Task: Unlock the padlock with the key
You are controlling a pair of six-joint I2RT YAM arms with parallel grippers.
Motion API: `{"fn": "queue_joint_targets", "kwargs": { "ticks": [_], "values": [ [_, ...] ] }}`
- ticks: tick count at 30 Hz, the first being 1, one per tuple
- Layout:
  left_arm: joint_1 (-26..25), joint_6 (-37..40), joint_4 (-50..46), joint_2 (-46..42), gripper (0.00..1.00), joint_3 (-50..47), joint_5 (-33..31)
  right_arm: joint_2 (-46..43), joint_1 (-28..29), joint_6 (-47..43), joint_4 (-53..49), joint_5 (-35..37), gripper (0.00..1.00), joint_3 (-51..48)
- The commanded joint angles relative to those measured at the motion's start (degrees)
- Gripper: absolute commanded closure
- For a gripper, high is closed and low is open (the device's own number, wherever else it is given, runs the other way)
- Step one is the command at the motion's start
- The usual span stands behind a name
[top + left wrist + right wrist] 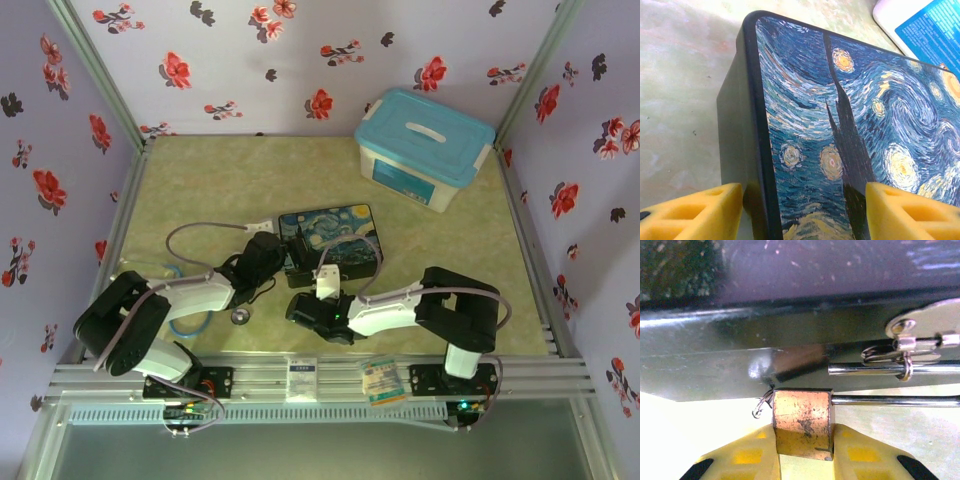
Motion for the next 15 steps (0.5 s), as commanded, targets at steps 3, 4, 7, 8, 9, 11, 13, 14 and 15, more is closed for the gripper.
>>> {"fn": "queue_joint_targets", "kwargs": {
  "ticks": [3, 4, 7, 8, 9, 11, 13, 14, 15],
  "values": [
    [0.90, 2.02, -12.11, 3.81, 0.36, -3.70, -1.66, -3.86, -1.52, 2.16, 1.85, 4.94, 0.76, -2.14],
    [0.93, 2.02, -12.02, 3.87, 0.36, -3.80, -1.68, -4.41, -1.93, 2.49, 1.66, 4.89, 0.76, -2.61],
    [1.01, 2.06, -11.80, 4.03, 0.36, -3.98, -1.69, -6.14, -2.89, 3.03, 1.81, 4.91, 0.76, -4.60],
    [1.10, 2.18, -11.96, 4.11, 0.36, -3.92, -1.68, -6.58, -3.12, 3.48, 1.38, 5.05, 0.76, -5.15],
    [1.15, 2.28, -12.06, 4.20, 0.36, -3.78, -1.74, -7.06, -3.31, 3.67, 1.18, 5.12, 0.76, -5.72],
    [1.34, 2.27, -12.02, 4.41, 0.36, -3.82, -1.78, -8.09, -3.62, 3.98, 0.87, 5.07, 0.76, -6.99],
    [1.58, 2.19, -11.63, 4.44, 0.36, -3.93, -1.85, -9.47, -3.83, 3.19, 0.39, 4.72, 0.77, -7.92],
    [1.69, 2.13, -11.54, 4.45, 0.36, -3.95, -1.95, -10.32, -4.00, 3.00, -1.64, 4.58, 0.77, -7.90],
    [1.85, 2.11, -11.41, 4.54, 0.36, -3.91, -2.07, -11.50, -3.97, 1.94, -2.91, 4.16, 0.77, -8.12]
  ]
}}
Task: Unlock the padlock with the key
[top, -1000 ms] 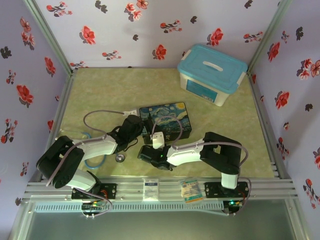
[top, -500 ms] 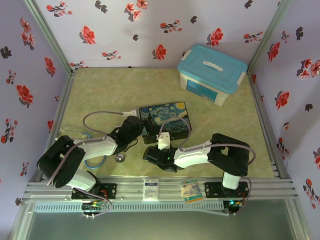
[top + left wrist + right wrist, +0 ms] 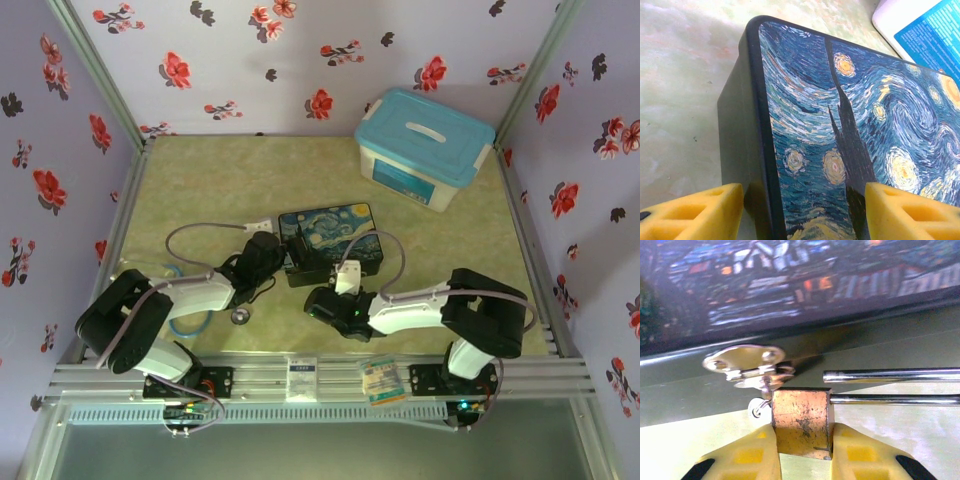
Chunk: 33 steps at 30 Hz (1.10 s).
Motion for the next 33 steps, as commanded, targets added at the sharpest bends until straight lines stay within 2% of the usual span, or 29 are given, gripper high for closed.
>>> {"fn": "queue_joint_targets", "kwargs": {
  "ticks": [1, 5, 7, 10, 12, 15, 18, 20, 23, 25, 29, 33],
  "values": [
    [1.35, 1.96, -13.22, 3.82, 0.36, -3.42, -2.06, -4.16, -0.58, -1.32, -3.83, 1.94, 0.77, -0.77],
    [2.05, 2.41, -13.09, 4.38, 0.36, -2.24, -2.20, -9.96, -1.42, -3.93, -14.54, -0.91, 0.77, -0.68],
    [2.27, 3.17, -13.57, 4.83, 0.36, -0.86, -2.15, -13.08, -2.54, -6.20, -18.32, -5.54, 0.76, -0.71],
    [2.78, 4.47, -15.17, 6.30, 0.36, 2.15, -2.50, -15.57, -6.44, -12.21, -25.99, -17.00, 0.75, 0.93],
    [3.68, 4.68, -15.26, 7.98, 0.35, 3.71, -2.76, -16.17, -8.03, -16.35, -33.99, -20.06, 0.75, 3.27],
    [5.17, 4.20, -14.03, 9.62, 0.35, 5.06, -3.07, -15.19, -10.71, -23.14, -42.19, -25.86, 0.75, 6.60],
    [6.71, 5.01, -13.49, 10.50, 0.35, 7.17, -3.33, -12.32, -11.73, -28.40, -47.97, -26.62, 0.75, 10.04],
    [7.92, 5.86, -13.89, 11.62, 0.35, 9.41, -3.38, -9.47, -12.01, -31.69, -50.66, -28.81, 0.75, 12.32],
    [9.59, 7.54, -15.01, 13.08, 0.35, 12.89, -3.02, -5.58, -12.91, -34.96, -50.59, -36.38, 0.76, 14.31],
    [10.76, 8.07, -15.63, 13.63, 0.34, 14.59, -2.94, -1.90, -13.25, -35.63, -51.25, -37.45, 0.76, 15.56],
    [12.75, 8.45, -15.39, 13.01, 0.35, 16.27, -0.96, 4.90, -13.52, -34.13, -54.22, -33.71, 0.78, 17.48],
    [13.11, 9.79, -17.31, 10.48, 0.34, 18.21, -0.60, 6.14, -13.59, -33.16, -55.40, -32.97, 0.72, 15.75]
  ]
}}
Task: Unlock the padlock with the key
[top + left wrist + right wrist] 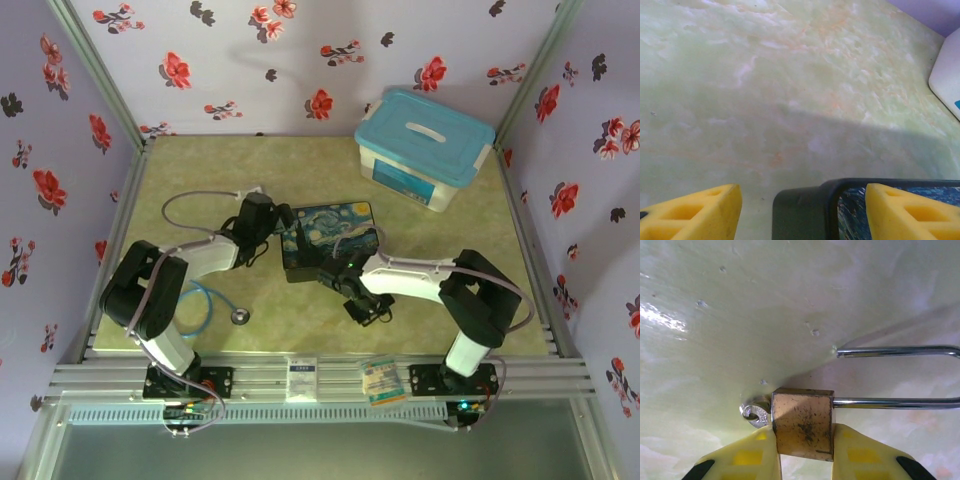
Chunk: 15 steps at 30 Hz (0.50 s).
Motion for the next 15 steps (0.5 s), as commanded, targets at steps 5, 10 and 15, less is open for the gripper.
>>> {"fn": "queue_joint_targets", "kwargs": {
  "ticks": [5, 10, 15],
  "values": [
    [1.13, 2.83, -7.82, -3.75, 0.33, 0.06, 0.78, 0.14, -0.63, 2.18, -6.71, 3.70, 0.56, -1.90],
    [1.08, 3.57, -9.91, -9.06, 0.30, -2.19, 1.21, -3.21, -1.05, 3.48, -7.56, 5.16, 0.32, -1.42],
    [0.86, 4.37, -14.84, -17.71, 0.27, -5.11, 1.18, -11.72, -2.01, 11.48, -1.54, 4.63, 0.24, -3.27]
  ]
}}
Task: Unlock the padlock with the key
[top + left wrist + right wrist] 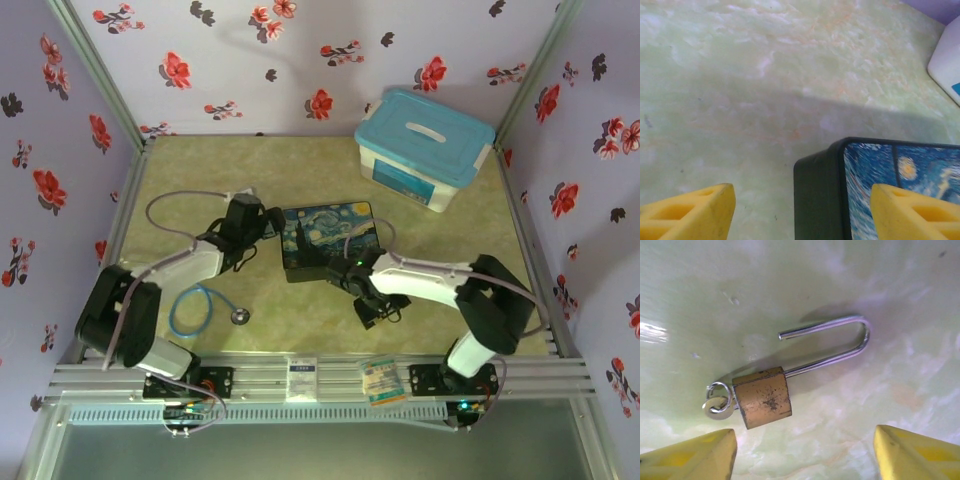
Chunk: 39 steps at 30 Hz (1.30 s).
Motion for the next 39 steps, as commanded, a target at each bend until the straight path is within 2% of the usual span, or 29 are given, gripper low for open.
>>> {"fn": "queue_joint_targets", "kwargs": {
  "ticks": [1, 3, 5, 9, 12, 15, 22, 29, 34, 37, 39],
  "values": [
    [0.02, 1.80, -4.63, -6.90, 0.25, -3.13, 0.41, -7.26, -0.60, 8.96, 5.82, -0.25, 0.22, -3.04],
    [-0.14, 1.67, -7.05, -10.17, 0.24, -4.79, 1.36, -11.12, -0.63, 15.72, 13.12, -1.32, 0.17, -7.26],
    [-0.40, 1.29, -9.20, -12.79, 0.23, -6.04, 2.71, -12.25, -0.92, 20.36, 15.83, 0.54, 0.18, -9.74],
    [-2.11, -0.79, -10.64, -18.48, 0.23, -10.24, 4.25, -9.47, -0.92, 24.11, 20.26, 0.83, 0.20, -11.98],
    [-3.33, -1.65, -11.91, -21.78, 0.23, -12.31, 4.27, -7.67, -0.66, 25.73, 20.99, 4.94, 0.24, -13.07],
    [-3.62, -1.92, -13.47, -24.12, 0.23, -13.85, 4.19, -5.65, -0.67, 25.49, 16.88, 8.31, 0.25, -12.71],
    [-3.79, -2.34, -18.07, -29.38, 0.23, -16.86, 3.46, -7.70, -0.32, 24.21, 15.39, 3.61, 0.27, -16.45],
    [-3.72, -0.42, -24.87, -34.08, 0.21, -17.07, -1.70, -14.57, 0.42, 23.41, 8.48, 3.99, 0.27, -18.69],
    [-2.94, 0.26, -26.73, -35.91, 0.17, -16.68, -3.91, -18.54, 0.28, 22.97, 8.17, 3.59, 0.25, -19.43],
    [-2.35, 1.95, -28.36, -36.07, 0.10, -16.15, -7.25, -22.13, 0.09, 22.93, 8.04, 8.15, 0.23, -18.13],
    [-2.07, 3.36, -31.47, -36.71, 0.05, -14.96, -13.42, -27.83, -1.77, 21.92, 10.06, 13.06, 0.18, -18.45]
  ]
}}
